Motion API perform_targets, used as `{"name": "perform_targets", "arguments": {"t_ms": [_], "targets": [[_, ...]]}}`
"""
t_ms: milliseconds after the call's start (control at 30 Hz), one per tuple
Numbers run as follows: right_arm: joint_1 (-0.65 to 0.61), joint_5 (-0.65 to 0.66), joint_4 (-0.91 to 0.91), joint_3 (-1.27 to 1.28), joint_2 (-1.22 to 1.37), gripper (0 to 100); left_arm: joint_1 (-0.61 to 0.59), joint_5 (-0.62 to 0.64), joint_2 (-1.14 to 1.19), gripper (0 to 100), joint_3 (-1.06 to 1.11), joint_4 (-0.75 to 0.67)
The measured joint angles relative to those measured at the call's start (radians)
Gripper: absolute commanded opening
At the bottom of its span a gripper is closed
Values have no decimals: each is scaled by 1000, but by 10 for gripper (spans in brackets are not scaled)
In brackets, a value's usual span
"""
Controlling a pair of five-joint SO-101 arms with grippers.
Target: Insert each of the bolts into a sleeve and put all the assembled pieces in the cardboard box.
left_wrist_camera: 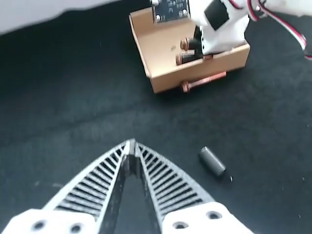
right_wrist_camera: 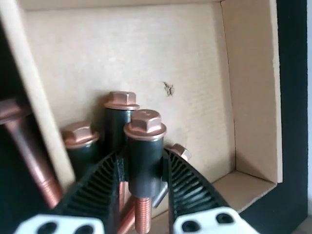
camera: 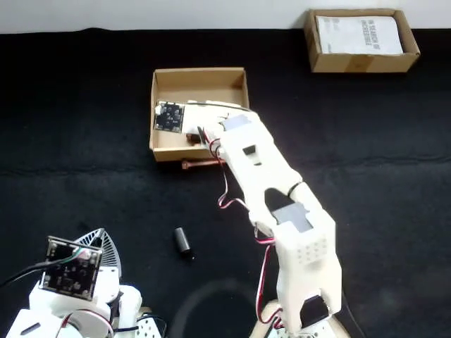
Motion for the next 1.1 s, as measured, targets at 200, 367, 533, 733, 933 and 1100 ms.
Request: {"name": "perform_targets", "arguments": {"t_ms": [200, 367, 533, 733, 933, 1100], "targets": [[0, 0, 201, -92, 2, 176, 0, 0, 0, 8, 0, 0], [0, -41, 381, -181, -21, 176, 0, 0, 0, 8, 0, 0], [-32, -252, 614, -252, -160, 153, 0, 0, 0, 8, 3, 0], [-167, -654, 942, -284, -399, 133, 0, 0, 0, 8, 6, 0], [-324, -1077, 1086, -233, -591, 133, 0, 0, 0, 8, 6, 0], [-414, -1339, 1086, -44, -718, 133, 0, 0, 0, 8, 6, 0]]}}
